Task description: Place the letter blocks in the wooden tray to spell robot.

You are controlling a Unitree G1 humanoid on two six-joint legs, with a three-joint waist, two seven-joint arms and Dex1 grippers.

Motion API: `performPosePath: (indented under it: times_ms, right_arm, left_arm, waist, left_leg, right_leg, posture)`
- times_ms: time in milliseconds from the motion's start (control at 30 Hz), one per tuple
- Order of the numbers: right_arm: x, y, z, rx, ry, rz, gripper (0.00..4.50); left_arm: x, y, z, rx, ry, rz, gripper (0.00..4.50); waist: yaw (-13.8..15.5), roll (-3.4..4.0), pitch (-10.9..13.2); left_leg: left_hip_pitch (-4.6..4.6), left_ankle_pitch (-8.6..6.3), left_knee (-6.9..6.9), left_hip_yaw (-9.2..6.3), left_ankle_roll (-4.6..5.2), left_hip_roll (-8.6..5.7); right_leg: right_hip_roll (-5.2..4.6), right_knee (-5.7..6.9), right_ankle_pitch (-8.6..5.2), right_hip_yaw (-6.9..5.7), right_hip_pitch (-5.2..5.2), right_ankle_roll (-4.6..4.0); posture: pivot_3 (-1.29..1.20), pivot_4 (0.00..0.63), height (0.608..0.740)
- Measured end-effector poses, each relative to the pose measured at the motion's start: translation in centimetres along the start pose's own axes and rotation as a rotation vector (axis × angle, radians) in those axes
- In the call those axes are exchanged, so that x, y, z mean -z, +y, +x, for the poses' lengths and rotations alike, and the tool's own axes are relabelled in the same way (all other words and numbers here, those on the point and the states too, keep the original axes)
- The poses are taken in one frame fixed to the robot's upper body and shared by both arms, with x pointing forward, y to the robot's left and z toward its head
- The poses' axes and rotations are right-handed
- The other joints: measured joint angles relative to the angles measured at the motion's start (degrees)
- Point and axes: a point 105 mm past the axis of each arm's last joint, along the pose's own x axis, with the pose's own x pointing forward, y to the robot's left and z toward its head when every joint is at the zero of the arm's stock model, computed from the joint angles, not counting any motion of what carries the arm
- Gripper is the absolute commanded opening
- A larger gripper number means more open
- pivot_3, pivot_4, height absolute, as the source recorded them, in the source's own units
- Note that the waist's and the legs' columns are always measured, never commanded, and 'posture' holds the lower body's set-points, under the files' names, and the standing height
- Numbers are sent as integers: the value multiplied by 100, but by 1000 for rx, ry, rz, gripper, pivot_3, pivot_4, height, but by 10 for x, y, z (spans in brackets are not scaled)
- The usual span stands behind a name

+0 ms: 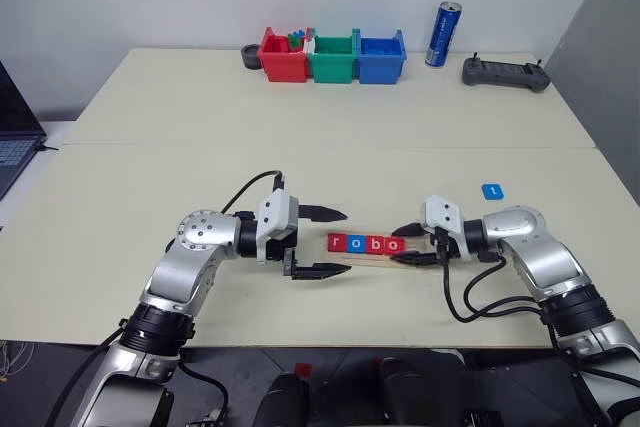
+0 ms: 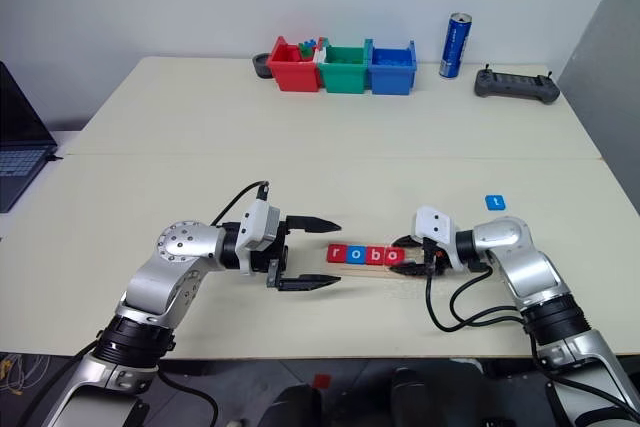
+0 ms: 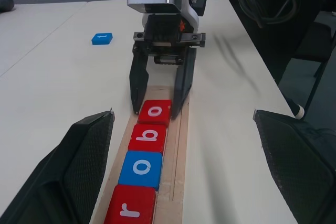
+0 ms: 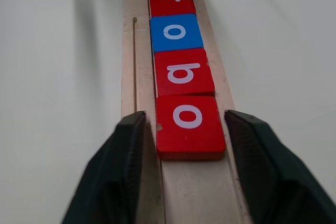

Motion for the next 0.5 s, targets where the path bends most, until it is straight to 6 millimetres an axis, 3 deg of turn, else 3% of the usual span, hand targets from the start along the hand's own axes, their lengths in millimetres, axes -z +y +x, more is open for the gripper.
performPosePath:
  times_ms: [100, 267, 500]
  right_arm:
    - [-2, -1, 0, 1, -2, -1, 4487]
    - [-4, -1, -2, -2, 1, 11, 4487]
    - [-11, -7, -28, 48, 11, -9, 4487]
  left_arm:
    - [0, 0, 0, 0, 0, 0, 4500]
    - [0, 0, 0, 0, 0, 0, 4500]
    - [-1, 0, 0, 3, -1, 4, 4500]
  waist:
    - [0, 0, 0]
    - [0, 0, 0]
    - [6, 0, 0]
  left_leg:
    - [0, 0, 0, 0, 0, 0]
    - [0, 0, 0, -1, 0, 0]
    - [-1, 0, 0, -2, 0, 0]
  right_leg:
    - [0, 0, 0, 0, 0, 0]
    - [0, 0, 0, 0, 0, 0]
    - [0, 0, 0, -2, 0, 0]
  posture:
    - [0, 150, 740]
    - [0, 150, 740]
    - [0, 150, 740]
